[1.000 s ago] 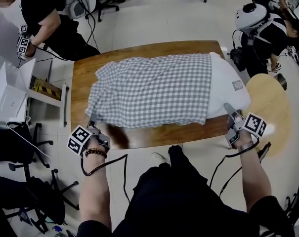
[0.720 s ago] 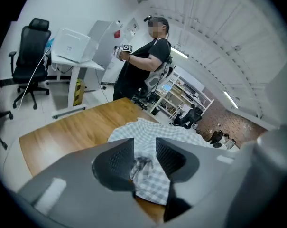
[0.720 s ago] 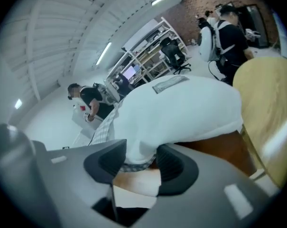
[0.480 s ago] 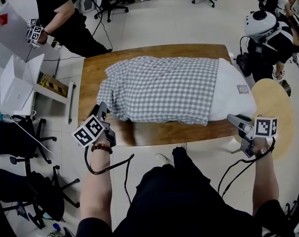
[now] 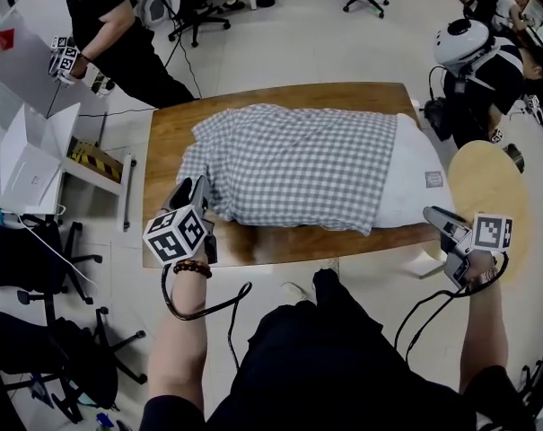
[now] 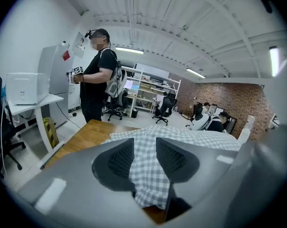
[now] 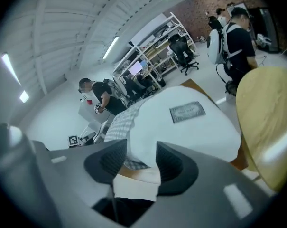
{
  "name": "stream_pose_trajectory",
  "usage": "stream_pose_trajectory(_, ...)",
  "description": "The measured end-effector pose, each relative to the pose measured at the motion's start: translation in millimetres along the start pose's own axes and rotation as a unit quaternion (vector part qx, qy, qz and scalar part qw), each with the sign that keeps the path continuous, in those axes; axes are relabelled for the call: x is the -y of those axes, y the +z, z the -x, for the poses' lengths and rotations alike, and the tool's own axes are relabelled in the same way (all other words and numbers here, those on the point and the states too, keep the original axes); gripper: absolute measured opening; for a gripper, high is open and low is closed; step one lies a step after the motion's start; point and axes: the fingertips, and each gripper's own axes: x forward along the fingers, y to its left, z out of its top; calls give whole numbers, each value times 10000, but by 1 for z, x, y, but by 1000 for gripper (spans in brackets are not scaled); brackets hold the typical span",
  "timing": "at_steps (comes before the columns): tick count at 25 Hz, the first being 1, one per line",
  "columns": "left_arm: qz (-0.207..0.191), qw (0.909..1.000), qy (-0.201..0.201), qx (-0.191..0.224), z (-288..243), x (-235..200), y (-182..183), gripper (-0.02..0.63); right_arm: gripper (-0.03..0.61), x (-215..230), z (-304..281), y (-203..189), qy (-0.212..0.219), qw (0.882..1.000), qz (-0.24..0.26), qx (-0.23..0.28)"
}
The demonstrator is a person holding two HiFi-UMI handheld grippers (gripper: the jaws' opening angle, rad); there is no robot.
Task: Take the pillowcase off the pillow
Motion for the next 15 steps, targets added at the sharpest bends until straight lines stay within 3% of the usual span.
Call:
stream_pose_trajectory(3, -132, 9998, -129, 32, 3, 9, 6, 149, 192, -21, 6, 15, 85, 9985, 526, 124)
stream_pose_trajectory(8, -209, 9992, -352, 34, 7, 20, 23, 162, 192, -40, -2, 46, -145, 9922, 1221, 215)
stream_pose_trajectory(15, -390, 9976, -533, -228, -24, 54, 40, 197, 195, -7, -17, 106, -682, 9814, 1783, 197)
